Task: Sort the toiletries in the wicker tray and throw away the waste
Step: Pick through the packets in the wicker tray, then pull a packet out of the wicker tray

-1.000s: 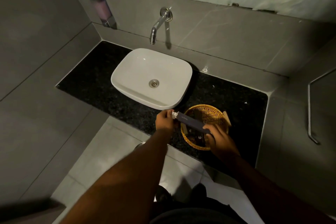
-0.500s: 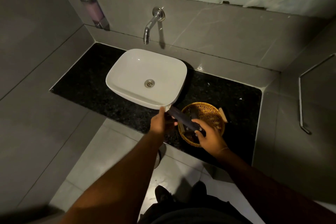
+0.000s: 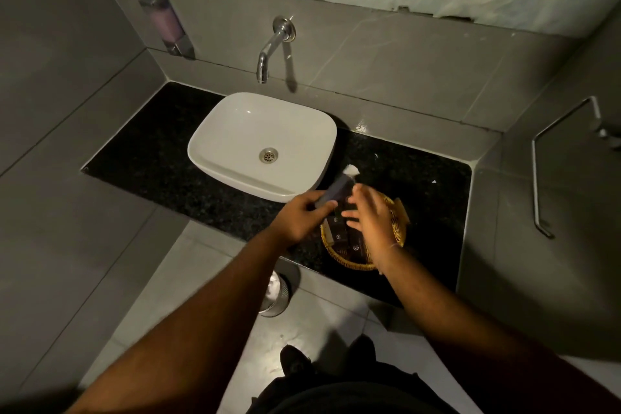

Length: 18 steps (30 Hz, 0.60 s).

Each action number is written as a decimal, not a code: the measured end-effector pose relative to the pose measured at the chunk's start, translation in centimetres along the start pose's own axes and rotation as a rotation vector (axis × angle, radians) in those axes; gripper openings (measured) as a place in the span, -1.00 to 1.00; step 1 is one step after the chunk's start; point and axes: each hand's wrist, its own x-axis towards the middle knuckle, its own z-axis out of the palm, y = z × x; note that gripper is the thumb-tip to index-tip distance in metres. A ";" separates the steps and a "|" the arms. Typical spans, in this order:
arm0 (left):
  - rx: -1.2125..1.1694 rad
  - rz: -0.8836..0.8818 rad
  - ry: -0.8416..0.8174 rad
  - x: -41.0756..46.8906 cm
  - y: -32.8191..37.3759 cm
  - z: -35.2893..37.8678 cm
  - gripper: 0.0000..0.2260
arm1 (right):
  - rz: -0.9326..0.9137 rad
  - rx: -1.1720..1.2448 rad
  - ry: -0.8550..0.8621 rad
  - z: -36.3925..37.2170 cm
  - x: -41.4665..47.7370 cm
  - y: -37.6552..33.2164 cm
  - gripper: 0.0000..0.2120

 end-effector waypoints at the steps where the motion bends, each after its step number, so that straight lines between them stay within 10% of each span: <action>1: 0.124 0.014 -0.070 -0.1 0.4 -0.4 -0.84 | 0.090 0.051 -0.032 -0.3 0.4 -0.8 -0.54; 10: 1.050 -0.093 -0.296 -0.2 5.6 -1.9 -0.61 | 0.497 0.050 -0.099 -2.0 1.0 1.1 -0.65; 18: 1.369 -0.120 -0.417 -0.5 8.3 1.0 -0.57 | 0.646 0.139 -0.120 -1.2 -1.1 4.1 -0.77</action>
